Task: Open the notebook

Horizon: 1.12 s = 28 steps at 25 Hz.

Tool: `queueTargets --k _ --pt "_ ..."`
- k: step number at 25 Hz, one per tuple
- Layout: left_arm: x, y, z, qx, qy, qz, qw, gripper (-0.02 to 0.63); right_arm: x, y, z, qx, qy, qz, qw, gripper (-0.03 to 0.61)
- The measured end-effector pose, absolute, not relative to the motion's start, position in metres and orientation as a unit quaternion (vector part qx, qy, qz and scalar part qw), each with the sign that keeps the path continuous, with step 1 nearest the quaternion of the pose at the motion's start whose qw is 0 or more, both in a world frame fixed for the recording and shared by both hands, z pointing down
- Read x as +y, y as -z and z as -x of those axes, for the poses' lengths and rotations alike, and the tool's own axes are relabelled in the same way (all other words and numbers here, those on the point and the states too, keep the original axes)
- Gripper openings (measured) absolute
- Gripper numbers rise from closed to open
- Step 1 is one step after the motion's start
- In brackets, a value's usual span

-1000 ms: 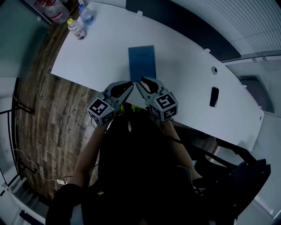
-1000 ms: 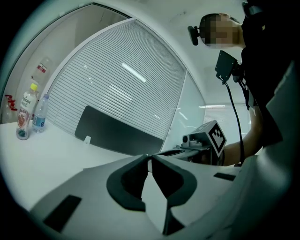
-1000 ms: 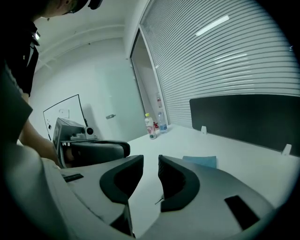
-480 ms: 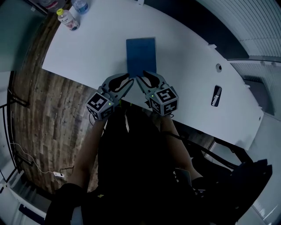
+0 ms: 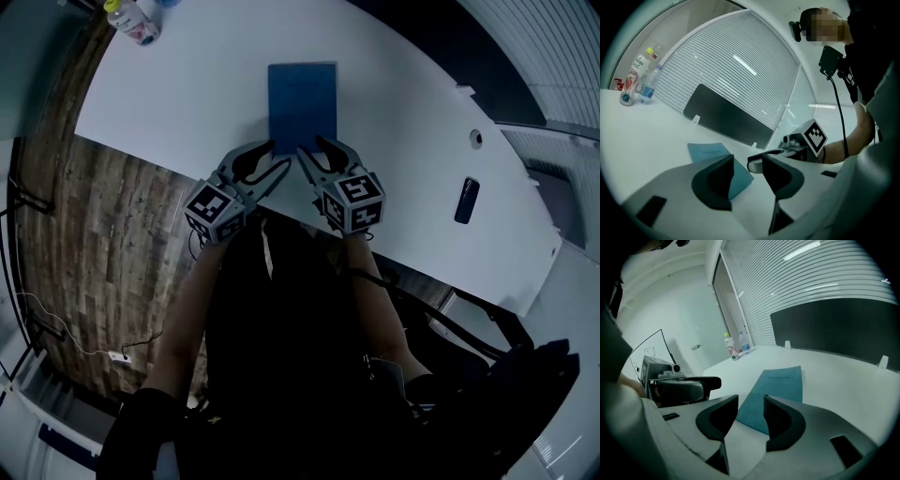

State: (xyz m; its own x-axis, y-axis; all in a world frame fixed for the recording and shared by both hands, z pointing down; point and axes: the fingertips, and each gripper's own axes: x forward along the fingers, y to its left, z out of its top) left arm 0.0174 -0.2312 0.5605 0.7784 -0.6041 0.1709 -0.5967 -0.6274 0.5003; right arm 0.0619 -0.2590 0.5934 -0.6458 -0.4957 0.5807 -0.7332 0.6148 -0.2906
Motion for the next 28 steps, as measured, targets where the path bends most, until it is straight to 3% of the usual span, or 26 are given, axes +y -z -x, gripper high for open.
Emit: queueTargets --k 14,18,28 --pt "-0.239 -0.584 -0.025 -0.349 0.004 -0.893 0.285 0.196 -0.267 -0.629 -0.090 -0.841 -0.276 -0.383 0.264 0.269" --pt "-0.240 -0.590 -0.028 -0.357 0.001 -0.890 0.285 0.196 -0.269 -0.640 -0.098 -0.832 -0.293 -0.387 0.270 0.342" --pt "-0.240 -0.612 -0.032 -0.370 -0.014 -0.875 0.313 0.209 -0.268 -0.667 -0.106 -0.812 -0.339 -0.379 0.285 0.350"
